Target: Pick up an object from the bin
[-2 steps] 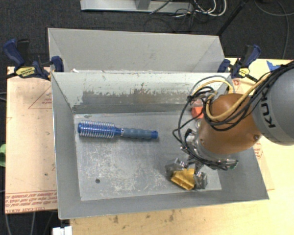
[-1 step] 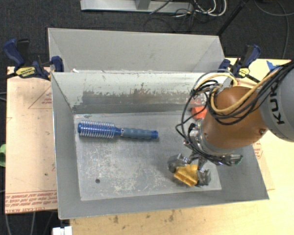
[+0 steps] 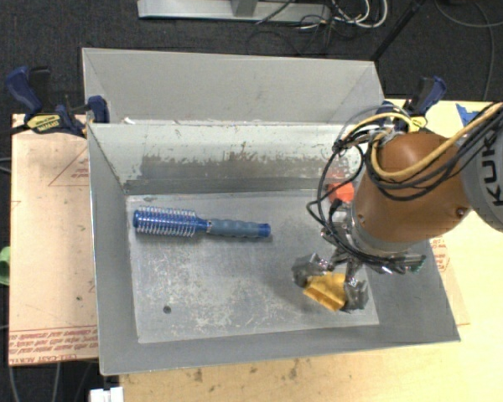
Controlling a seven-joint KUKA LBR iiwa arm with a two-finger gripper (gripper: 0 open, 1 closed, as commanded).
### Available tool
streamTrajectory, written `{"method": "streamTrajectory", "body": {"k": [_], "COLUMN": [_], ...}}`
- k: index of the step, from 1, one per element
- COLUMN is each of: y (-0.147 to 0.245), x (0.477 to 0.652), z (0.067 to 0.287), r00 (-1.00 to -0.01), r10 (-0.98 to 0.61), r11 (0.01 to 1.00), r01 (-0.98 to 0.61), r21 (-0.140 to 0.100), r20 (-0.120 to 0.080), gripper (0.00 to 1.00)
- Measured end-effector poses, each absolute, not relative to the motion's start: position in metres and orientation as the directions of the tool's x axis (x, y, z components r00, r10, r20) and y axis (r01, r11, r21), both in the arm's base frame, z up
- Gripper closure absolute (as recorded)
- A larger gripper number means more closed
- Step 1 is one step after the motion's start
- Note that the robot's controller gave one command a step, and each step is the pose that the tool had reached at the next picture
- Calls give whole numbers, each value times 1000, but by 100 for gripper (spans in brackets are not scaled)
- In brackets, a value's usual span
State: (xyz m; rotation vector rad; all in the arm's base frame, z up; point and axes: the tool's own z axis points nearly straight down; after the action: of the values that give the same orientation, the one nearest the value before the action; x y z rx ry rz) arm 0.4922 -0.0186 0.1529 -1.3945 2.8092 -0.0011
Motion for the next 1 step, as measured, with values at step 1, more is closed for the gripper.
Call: {"method": "streamTrajectory", "body": {"k": [1], "y": [-18], "x": [493], "z": [155], "r00": [-607], "r10": [-794], "r11": [607], "r01": [-794], "r21": [0], "r20": [-3], "gripper": [100]}}
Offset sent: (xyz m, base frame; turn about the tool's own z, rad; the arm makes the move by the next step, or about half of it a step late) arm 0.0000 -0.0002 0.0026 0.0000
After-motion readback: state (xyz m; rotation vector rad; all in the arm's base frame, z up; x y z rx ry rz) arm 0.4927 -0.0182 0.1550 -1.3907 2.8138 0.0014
